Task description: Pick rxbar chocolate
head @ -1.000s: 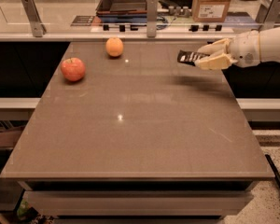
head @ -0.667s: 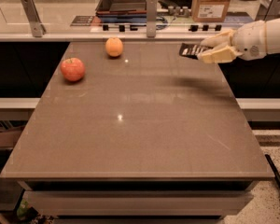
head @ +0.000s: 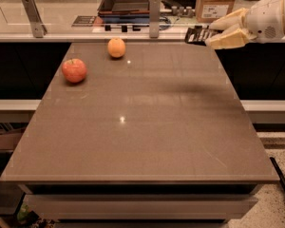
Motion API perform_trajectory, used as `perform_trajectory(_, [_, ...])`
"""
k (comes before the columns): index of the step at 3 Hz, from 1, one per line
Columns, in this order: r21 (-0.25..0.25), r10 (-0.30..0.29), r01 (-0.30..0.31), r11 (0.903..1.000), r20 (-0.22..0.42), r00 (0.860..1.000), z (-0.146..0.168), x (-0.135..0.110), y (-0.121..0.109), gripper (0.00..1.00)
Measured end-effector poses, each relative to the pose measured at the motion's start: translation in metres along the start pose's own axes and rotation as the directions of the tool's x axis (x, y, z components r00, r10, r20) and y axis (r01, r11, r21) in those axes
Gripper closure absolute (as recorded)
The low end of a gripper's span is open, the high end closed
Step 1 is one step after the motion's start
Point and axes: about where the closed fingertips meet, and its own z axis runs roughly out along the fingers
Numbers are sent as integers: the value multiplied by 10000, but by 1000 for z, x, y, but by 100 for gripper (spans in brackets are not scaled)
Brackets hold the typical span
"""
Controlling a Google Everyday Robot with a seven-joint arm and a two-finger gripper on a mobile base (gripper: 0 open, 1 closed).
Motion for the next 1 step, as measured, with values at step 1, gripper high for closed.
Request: perform_trajectory(1, [4,-20,20,10000,-7,10000,0,-1,0,100])
